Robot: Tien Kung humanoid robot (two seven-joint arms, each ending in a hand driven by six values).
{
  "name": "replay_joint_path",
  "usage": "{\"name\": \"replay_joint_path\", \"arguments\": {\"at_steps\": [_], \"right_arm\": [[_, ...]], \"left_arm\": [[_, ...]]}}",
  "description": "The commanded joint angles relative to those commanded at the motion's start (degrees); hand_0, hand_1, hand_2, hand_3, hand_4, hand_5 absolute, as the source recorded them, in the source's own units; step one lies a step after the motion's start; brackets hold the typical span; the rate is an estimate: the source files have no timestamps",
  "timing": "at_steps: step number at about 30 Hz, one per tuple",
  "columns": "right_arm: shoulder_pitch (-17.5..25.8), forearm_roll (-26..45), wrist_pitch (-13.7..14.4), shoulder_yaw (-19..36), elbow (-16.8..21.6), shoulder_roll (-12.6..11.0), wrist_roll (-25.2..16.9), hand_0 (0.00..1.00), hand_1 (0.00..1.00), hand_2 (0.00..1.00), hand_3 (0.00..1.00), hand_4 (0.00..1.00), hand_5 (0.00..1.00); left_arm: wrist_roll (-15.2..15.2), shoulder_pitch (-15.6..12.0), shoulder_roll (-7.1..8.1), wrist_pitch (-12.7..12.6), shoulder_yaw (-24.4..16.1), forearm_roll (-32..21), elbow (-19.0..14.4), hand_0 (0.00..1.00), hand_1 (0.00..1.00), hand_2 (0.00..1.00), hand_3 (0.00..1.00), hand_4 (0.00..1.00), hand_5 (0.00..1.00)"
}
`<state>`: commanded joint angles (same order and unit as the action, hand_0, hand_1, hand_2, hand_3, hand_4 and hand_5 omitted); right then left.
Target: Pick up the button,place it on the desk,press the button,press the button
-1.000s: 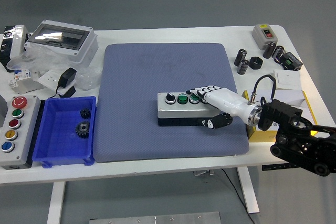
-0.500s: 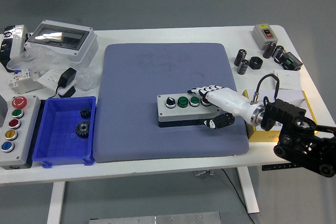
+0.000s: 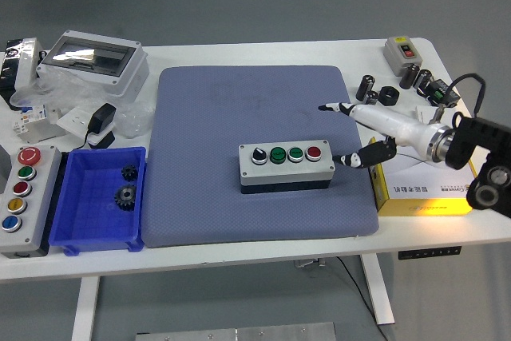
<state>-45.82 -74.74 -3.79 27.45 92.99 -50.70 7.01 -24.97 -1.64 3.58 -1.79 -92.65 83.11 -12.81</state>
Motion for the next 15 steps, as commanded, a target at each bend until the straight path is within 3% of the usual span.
{"name": "replay_joint_path", "arguments": {"at_steps": [4,8,10,14,15], "right_arm": [[-5.1,6.0,-8.0,-0.8,3.5,-1.8,7.2,0.998,0.998,0.998,0.998,0.749,0.132],[-9.7,11.1,-15.9,-3.1,3.1,-0.7,14.2,0.998,0.998,0.998,0.998,0.749,0.132],[-11.7,12.6,-19.3,-3.5,2.6,-0.1,17.3,0.986,0.998,0.998,0.998,0.697,0.173],[-14.0,13.7,-24.4,-4.3,1.1,1.6,22.1,0.986,0.998,0.998,0.998,0.697,0.173],[-14.6,13.9,-25.6,-4.7,0.5,2.1,23.0,0.154,0.369,0.560,0.998,0.420,0.252]], "left_arm": [[0.1,0.1,0.24,-0.2,0.2,-0.5,0.0,0.699,0.644,0.589,0.650,0.652,0.238],[0.1,0.4,0.42,-0.3,0.5,-0.9,0.0,0.699,0.644,0.589,0.650,0.652,0.238],[0.0,0.4,0.53,-0.3,0.6,-1.1,0.0,0.699,0.645,0.590,0.646,0.655,0.238],[-0.2,0.3,0.76,-0.3,0.5,-1.0,-0.1,0.699,0.645,0.590,0.646,0.655,0.238],[-0.2,0.3,0.82,-0.3,0.5,-1.0,-0.1,0.697,0.645,0.589,0.647,0.651,0.227]]}}
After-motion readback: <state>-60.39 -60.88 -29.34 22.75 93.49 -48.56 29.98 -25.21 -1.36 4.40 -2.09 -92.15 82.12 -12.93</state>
